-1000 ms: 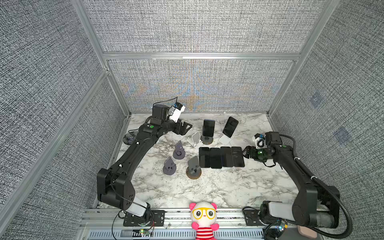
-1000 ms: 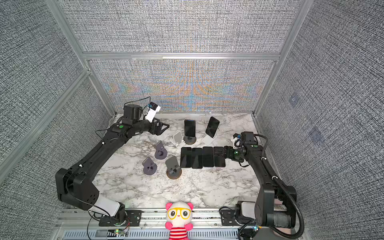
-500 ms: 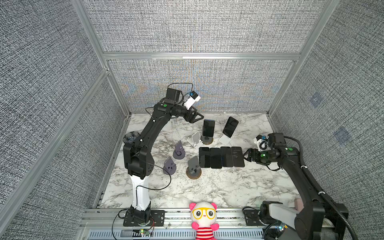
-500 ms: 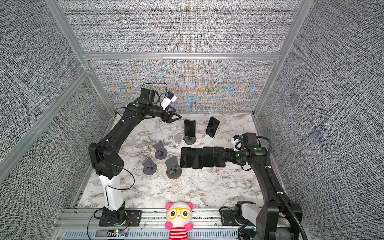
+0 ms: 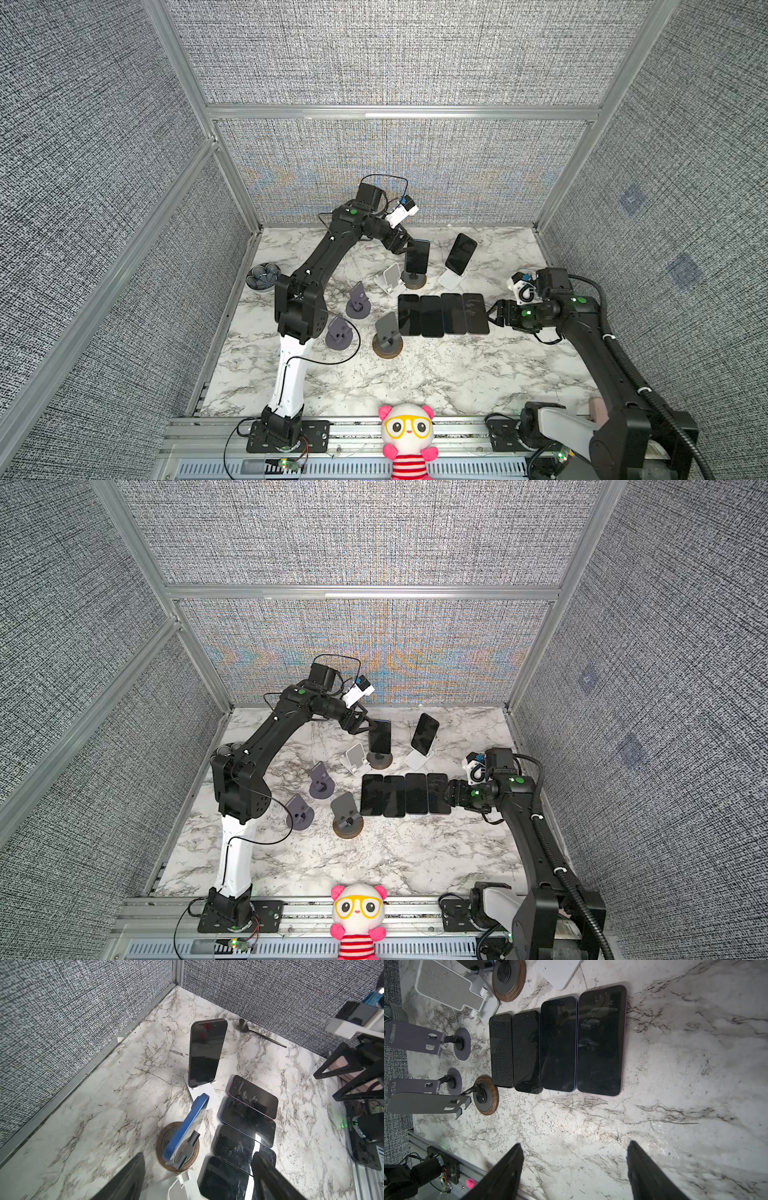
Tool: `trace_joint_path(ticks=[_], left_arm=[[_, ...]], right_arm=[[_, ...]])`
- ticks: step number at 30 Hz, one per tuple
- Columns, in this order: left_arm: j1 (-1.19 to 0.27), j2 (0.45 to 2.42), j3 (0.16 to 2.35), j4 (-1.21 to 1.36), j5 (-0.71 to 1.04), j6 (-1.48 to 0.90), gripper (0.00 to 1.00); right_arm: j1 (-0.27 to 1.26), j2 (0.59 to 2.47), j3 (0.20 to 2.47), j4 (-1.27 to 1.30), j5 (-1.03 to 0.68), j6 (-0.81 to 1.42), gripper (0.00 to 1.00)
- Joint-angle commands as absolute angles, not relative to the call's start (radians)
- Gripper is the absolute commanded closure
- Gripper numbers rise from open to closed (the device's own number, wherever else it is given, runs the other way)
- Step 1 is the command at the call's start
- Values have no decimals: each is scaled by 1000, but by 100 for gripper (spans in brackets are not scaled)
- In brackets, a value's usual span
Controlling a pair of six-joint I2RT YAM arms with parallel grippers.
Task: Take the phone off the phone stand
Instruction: 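Lift the right gripper away while the left gripper reaches toward the upright blue-edged phone, then grasp the blue-edged phone on its stand with the left gripper and lift it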
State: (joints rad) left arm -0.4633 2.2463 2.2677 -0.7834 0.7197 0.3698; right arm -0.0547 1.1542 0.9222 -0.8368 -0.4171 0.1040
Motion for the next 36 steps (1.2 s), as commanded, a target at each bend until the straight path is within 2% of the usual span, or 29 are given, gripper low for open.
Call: trace_joint_path(ticks=[1, 7, 14, 36], left_arm=[[-474, 2272, 2297, -771, 718, 373, 19], [-482, 2336, 2374, -825, 708, 397, 19], [-486, 2361, 2371, -838, 726, 399, 24], [-485, 2392, 2321, -706, 728, 301, 64]], right_arm=[[-55, 1158, 937, -862, -424, 88, 26], [-56, 1151, 942, -865, -422, 83, 26], [-55, 1151, 943, -864, -419, 82, 26], [-55, 1161, 939, -852, -402, 73, 26]])
